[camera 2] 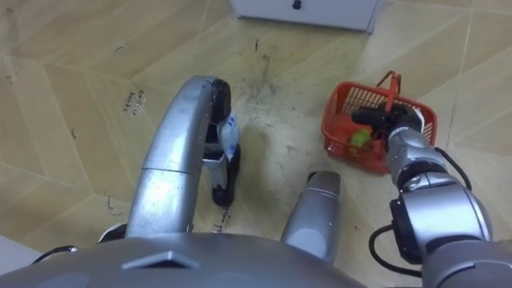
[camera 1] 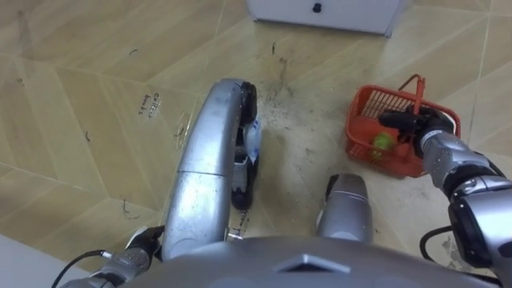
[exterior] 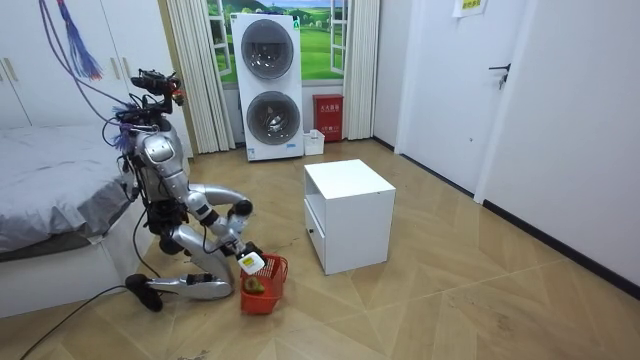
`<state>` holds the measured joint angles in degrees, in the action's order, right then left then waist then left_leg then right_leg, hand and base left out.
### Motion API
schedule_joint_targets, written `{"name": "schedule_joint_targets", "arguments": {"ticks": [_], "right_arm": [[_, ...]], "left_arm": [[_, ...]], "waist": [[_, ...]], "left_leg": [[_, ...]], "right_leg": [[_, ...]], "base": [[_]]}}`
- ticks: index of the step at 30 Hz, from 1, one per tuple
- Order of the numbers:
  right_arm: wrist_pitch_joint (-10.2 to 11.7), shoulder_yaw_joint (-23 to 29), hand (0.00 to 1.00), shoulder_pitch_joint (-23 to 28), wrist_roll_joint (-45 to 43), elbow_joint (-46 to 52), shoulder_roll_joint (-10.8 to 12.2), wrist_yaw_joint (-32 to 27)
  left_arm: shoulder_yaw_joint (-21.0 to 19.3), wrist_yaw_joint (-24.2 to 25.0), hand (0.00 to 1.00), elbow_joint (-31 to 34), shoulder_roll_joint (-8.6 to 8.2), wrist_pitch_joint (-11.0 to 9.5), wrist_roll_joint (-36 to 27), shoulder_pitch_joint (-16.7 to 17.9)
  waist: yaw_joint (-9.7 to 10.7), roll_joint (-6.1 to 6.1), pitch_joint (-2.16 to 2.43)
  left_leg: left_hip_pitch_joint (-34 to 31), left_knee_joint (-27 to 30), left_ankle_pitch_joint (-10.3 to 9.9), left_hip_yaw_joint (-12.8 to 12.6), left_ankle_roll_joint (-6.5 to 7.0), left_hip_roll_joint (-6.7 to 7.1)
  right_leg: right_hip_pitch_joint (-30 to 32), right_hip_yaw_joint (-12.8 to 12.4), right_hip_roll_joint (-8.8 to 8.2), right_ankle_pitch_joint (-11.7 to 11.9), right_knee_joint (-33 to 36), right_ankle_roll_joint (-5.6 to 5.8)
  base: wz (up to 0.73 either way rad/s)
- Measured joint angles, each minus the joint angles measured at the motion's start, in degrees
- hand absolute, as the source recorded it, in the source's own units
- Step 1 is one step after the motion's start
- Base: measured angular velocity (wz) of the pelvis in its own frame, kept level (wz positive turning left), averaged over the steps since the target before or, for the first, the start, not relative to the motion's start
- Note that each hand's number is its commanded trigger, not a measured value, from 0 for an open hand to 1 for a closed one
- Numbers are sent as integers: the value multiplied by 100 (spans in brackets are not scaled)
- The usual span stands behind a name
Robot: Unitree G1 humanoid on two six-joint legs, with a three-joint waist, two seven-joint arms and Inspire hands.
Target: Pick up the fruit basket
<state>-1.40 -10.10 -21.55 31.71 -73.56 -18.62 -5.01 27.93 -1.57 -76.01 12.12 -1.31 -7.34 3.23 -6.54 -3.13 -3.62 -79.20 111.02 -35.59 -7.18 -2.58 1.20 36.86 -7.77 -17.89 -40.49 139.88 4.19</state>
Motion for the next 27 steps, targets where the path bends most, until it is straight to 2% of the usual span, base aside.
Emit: {"name": "schedule_joint_targets", "arguments": {"ticks": [4,7,9,13,15,17,20,23,25,27], "right_arm": [[-12,1,100,1,1,6,8,19],[-12,6,100,1,-4,28,9,25],[-15,5,100,1,-1,59,28,61],[-95,7,100,1,-69,224,27,70],[-122,7,100,0,-170,393,26,87],[-156,0,100,3,-258,556,40,94],[-202,1,100,2,-486,996,41,86],[-201,1,100,2,-501,1517,33,76],[-186,-2,100,5,-503,1808,34,73],[-176,-32,100,4,-505,2023,50,90]], "left_arm": [[-3,17,0,-2,-8,-1,2,-67],[-188,20,0,-2,-9,-17,9,-142],[-302,4,0,-3,-8,-42,10,-152],[-334,2,0,1,-6,-60,13,-218],[-391,12,0,-2,8,-50,60,-291],[-553,12,0,1,28,-40,72,-381],[-800,11,0,-22,30,-21,74,-554],[-1049,1,0,-16,87,-22,68,-841],[-1198,-11,0,3,149,-28,72,-1053],[-1546,-69,0,73,184,-46,74,-1160]], "waist": [[2,0,0],[0,-35,-2],[3,-80,-21],[25,-115,-25],[30,-209,-27],[64,-296,1],[107,-450,10],[165,-524,12],[180,-552,16],[132,-559,20]], "left_leg": [[0,30,9,109,-19,164],[12,57,9,145,-18,257],[98,85,-4,169,3,276],[136,156,-9,311,1,362],[140,162,-21,321,24,368],[203,162,-38,387,48,466],[319,149,-131,404,126,452],[405,74,-176,415,215,443],[447,-35,-178,423,227,425],[619,-169,-163,454,260,361]], "right_leg": [[-84,19,6,0,-6,0],[-174,15,-16,0,-14,-1],[-264,10,-14,0,-33,-1],[-426,133,33,1,-55,-2],[-466,171,29,2,-67,-3],[-650,325,3,4,-192,-5],[-817,367,62,-3,-394,-9],[-897,383,148,-10,-684,-3],[-905,394,214,-54,-923,26],[-966,372,259,-89,-1340,13]], "base": [[0],[0],[-4],[4],[7],[19],[7],[1],[-3],[-28]]}}
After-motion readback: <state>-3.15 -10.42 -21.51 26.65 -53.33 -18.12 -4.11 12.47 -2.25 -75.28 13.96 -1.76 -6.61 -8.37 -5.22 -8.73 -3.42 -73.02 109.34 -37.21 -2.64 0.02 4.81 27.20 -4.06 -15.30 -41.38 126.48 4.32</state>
